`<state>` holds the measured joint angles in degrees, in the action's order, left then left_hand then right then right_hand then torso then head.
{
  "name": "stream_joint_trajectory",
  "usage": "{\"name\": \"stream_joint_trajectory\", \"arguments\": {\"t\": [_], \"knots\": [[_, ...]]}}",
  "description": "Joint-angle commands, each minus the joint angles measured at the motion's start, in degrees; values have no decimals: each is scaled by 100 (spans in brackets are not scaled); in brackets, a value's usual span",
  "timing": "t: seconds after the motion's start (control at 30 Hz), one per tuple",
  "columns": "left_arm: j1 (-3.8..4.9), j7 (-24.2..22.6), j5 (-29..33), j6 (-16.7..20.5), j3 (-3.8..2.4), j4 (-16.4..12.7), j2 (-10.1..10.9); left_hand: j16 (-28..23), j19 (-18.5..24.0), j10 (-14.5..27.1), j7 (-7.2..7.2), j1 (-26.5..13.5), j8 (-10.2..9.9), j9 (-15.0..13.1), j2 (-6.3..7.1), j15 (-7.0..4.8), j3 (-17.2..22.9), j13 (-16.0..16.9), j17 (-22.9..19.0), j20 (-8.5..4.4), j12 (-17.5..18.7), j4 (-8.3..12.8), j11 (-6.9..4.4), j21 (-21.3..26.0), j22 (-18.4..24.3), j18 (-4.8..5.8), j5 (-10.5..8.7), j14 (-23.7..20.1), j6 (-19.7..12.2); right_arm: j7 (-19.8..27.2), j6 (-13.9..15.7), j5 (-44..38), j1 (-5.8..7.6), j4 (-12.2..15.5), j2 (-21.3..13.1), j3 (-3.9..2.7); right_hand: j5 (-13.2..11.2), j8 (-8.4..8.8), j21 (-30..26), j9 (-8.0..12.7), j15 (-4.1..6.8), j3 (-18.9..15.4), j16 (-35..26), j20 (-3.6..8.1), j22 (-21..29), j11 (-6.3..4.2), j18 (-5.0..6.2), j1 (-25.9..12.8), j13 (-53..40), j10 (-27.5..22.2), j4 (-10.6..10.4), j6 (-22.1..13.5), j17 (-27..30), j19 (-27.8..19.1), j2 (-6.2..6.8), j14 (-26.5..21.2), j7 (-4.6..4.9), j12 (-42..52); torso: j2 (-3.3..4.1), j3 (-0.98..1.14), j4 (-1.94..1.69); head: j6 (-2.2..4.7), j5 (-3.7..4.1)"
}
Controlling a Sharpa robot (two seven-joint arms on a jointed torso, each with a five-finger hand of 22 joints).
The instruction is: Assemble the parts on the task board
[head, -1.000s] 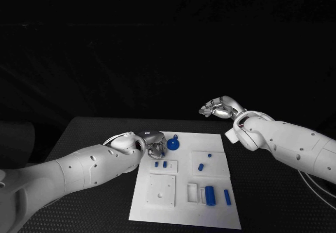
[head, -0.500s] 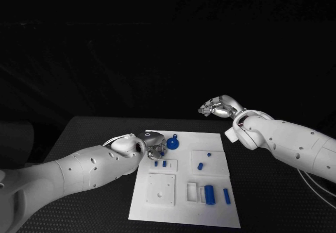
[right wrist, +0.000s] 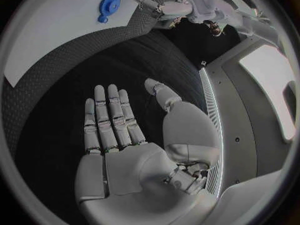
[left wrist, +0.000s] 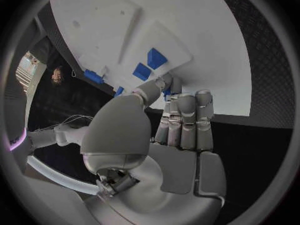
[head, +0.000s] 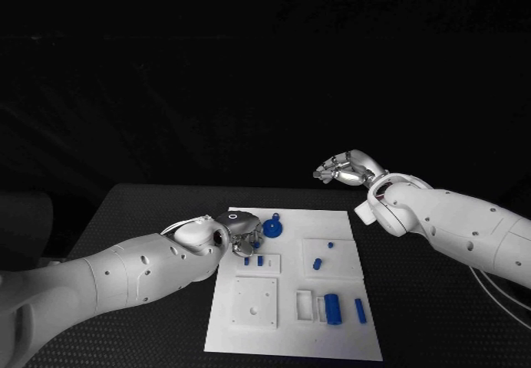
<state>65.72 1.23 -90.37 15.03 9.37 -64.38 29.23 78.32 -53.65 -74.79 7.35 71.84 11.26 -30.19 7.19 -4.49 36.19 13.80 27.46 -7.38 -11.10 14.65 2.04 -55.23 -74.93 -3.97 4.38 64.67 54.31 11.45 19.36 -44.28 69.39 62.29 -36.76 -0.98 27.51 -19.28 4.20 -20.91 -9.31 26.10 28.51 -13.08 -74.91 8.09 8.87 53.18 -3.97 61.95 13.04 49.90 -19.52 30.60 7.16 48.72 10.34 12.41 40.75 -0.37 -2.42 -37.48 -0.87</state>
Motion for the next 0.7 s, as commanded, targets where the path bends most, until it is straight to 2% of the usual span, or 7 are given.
{"name": "stream_joint_trajectory", "arguments": {"t": [0.03,0.2,0.33,0.5,0.7], "knots": [[-45,-87,22,-82,23,-14,-36,-9,15,56,-6,10,-25,10,72,20,5,9,-8,-246,-28,-33,3,19,-76,-50,-26,-17,-65,48,-13,-5,-2,4,1,-2,21,31,-11,1,1,-6,3,0,-128,21,91,-3,-2,28,-30,-31,10,-57,-45,-21,11,-30,1,0,5,5,-7],[-45,-27,34,-93,22,58,-25,-11,16,68,-4,7,-32,15,79,22,2,11,-9,-245,-30,-40,7,20,-76,-50,-30,-20,-83,39,-14,-5,-2,-2,2,-2,21,31,-11,1,1,-6,3,0,-128,21,90,-4,-2,28,-30,-31,10,-58,-44,-21,11,-30,3,3,4,8,-9],[-45,0,63,-62,21,82,-17,-19,25,115,-29,-7,-92,47,140,36,-17,17,-16,-237,-36,-57,19,27,-76,-49,-55,-38,-213,29,-17,-6,-2,-4,2,-2,20,32,-12,2,0,-7,2,0,-128,22,90,-4,-2,26,-29,-33,11,-59,-40,-23,11,-32,2,4,5,11,-5],[-45,19,70,-32,20,59,19,-25,39,186,-87,13,-156,85,209,51,-25,42,-27,-221,-78,-107,36,38,-80,-58,-61,-65,-396,26,-15,-10,-2,-6,-3,-2,17,41,-16,6,-4,-7,-5,0,-128,30,87,9,2,11,-15,-50,15,-71,-20,-37,17,-43,3,0,5,10,11],[-45,-13,82,48,12,-22,116,-20,37,190,-88,37,-150,85,222,49,-21,52,-29,-221,-98,-110,33,38,-81,-64,-61,-63,-406,11,-8,-36,-3,22,-42,-2,14,46,-18,7,-7,-2,-8,1,-128,33,86,30,2,4,1,-59,18,-78,-15,-44,21,-49,-1,-1,7,16,25]]}}
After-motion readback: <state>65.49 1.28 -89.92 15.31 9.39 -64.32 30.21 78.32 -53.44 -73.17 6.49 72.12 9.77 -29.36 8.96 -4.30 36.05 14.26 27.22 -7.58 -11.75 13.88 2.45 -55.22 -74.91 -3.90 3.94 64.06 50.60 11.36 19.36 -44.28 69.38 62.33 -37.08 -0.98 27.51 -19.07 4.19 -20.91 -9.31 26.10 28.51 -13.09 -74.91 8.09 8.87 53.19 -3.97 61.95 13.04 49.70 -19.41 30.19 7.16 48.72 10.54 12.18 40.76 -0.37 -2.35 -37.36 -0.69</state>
